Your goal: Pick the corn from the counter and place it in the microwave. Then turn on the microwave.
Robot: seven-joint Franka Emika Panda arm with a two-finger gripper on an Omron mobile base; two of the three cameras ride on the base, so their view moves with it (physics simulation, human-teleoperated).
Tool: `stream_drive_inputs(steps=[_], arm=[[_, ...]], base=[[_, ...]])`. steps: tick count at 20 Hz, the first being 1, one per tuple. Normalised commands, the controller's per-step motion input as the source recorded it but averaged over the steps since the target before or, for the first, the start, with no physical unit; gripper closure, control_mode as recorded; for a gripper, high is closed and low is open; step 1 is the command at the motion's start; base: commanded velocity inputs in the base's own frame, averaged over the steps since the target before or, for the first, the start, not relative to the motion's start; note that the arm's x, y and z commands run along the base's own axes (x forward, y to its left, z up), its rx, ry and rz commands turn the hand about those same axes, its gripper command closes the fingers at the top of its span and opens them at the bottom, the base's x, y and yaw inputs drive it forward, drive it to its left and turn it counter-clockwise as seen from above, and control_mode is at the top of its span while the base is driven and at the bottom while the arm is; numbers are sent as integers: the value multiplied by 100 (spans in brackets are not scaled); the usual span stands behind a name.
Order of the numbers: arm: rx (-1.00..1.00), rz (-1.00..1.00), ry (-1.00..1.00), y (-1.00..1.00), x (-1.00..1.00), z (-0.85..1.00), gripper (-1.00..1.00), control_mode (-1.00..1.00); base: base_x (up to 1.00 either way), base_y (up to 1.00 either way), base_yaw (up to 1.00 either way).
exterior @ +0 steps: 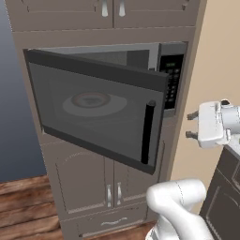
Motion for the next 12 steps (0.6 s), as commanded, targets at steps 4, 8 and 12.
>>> stream_drive_inputs(steps=[4,8,12], arm=[[5,20,-1,6,31,-19,-100,-100],[3,17,-1,23,22,-16,-100,-100],[2,15,-1,30,20,-11,-100,-100]], base=[[0,0,0],[0,0,0],[0,0,0]])
